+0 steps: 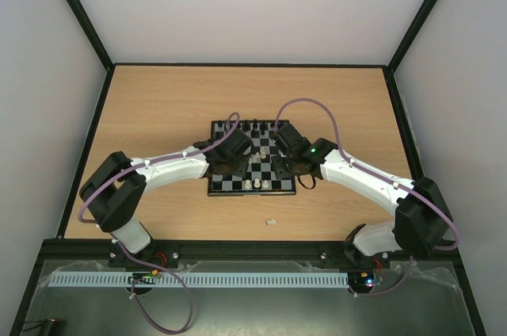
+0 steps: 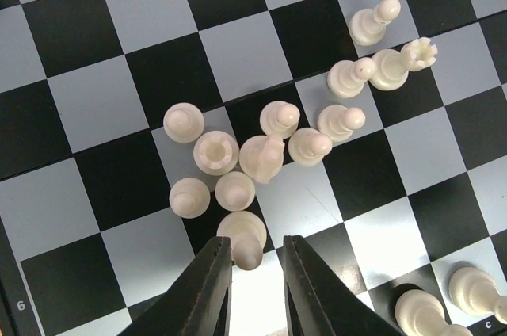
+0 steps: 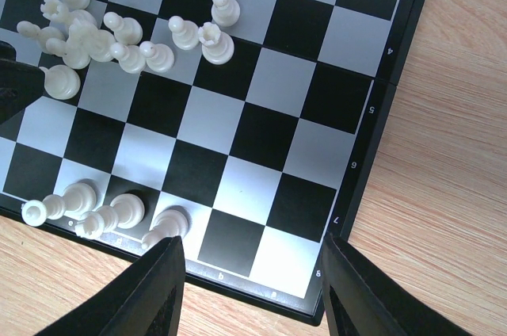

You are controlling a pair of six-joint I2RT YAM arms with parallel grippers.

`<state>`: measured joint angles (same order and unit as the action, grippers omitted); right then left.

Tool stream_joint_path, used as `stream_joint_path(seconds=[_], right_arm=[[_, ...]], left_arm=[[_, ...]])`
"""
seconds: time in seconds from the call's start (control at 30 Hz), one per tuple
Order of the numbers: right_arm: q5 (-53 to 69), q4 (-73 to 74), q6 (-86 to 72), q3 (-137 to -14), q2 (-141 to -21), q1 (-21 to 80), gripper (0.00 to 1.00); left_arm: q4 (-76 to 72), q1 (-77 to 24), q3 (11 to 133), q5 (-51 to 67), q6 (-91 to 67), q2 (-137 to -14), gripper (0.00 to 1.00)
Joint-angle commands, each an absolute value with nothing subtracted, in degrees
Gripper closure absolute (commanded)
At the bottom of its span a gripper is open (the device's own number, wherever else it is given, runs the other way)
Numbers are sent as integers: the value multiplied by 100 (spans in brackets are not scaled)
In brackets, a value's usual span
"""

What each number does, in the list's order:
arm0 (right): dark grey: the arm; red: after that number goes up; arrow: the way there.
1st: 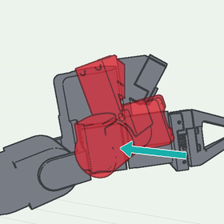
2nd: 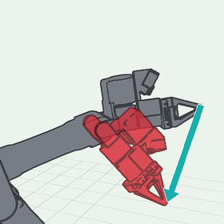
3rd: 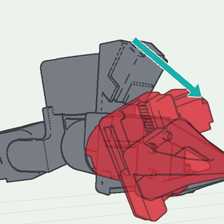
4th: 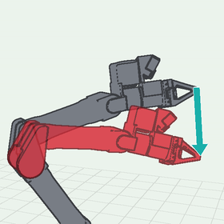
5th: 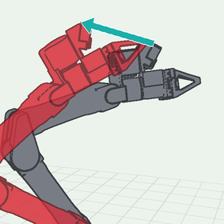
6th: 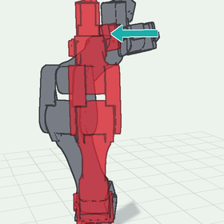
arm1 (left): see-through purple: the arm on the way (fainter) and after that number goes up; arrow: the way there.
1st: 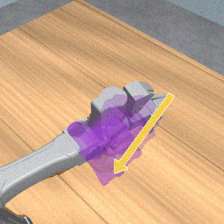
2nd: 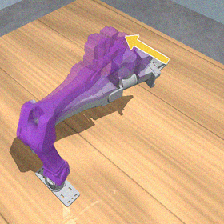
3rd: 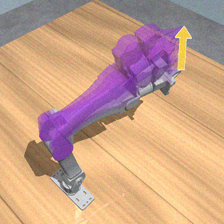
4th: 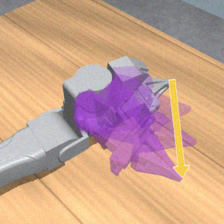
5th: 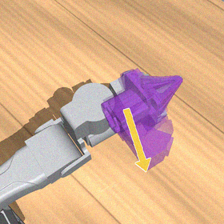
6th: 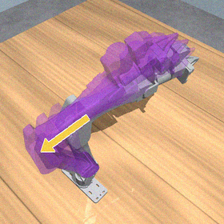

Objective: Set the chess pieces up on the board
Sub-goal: Pick up the chess piece from the chessboard.

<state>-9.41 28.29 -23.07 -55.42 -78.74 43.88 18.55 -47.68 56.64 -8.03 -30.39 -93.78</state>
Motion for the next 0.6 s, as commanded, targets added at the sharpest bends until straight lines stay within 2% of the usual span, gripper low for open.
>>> stream_joint_path(seconds=[0.0, 0.33, 0.57], right_arm=[[-908, 2927, -2233, -5452, -7770, 4368, 52], [-897, 2918, -2224, -5447, -7767, 4368, 52], [-897, 2918, -2224, -5444, -7766, 4364, 52]], left_arm=[[1962, -4812, 5825, -883, -3041, -9487, 81], [1962, -4812, 5859, -915, -3043, -9574, 81], [1987, -4816, 5888, -949, -3050, -9605, 91]])
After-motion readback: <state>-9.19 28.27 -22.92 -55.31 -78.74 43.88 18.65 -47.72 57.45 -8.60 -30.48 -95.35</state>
